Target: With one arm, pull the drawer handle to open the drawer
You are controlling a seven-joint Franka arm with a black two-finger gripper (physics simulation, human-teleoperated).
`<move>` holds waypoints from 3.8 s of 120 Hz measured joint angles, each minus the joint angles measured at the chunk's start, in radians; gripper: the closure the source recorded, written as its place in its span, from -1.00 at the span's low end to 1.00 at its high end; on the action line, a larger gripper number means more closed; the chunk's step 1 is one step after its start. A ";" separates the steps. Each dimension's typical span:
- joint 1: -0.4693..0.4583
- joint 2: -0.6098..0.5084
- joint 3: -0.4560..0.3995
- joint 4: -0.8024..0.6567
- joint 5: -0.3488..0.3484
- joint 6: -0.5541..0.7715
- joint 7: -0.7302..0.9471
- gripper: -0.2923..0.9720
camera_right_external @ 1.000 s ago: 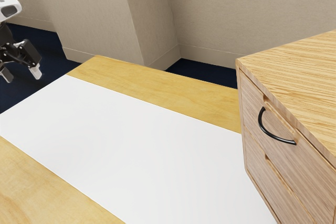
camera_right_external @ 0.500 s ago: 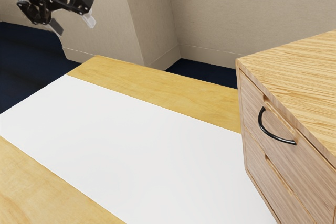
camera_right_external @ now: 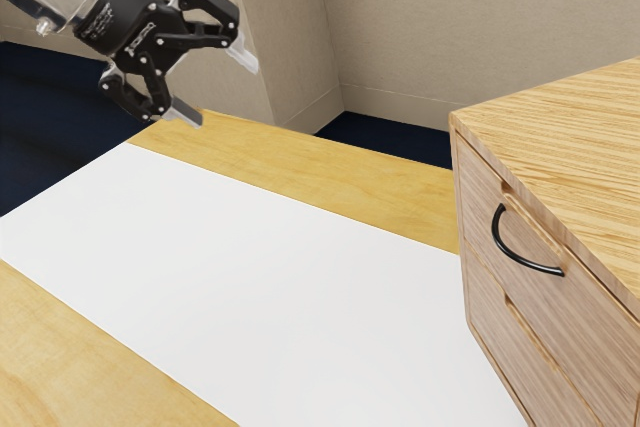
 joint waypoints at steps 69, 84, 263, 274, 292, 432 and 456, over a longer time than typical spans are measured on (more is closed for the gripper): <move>-0.165 0.128 0.001 -0.019 0.036 0.077 -0.401 -0.47; -0.157 0.175 -0.002 -0.019 0.008 0.082 -0.448 -0.45; -0.166 0.193 -0.189 -0.013 0.044 -0.027 -0.711 -0.48; -0.167 0.211 -0.192 -0.010 0.023 0.011 -0.707 -0.45; -0.167 0.226 -0.195 -0.009 -0.004 0.059 -0.697 -0.39; -0.176 0.221 -0.214 -0.033 -0.045 0.083 -0.669 0.45; -0.170 0.199 -0.209 -0.053 -0.044 0.067 -0.670 0.53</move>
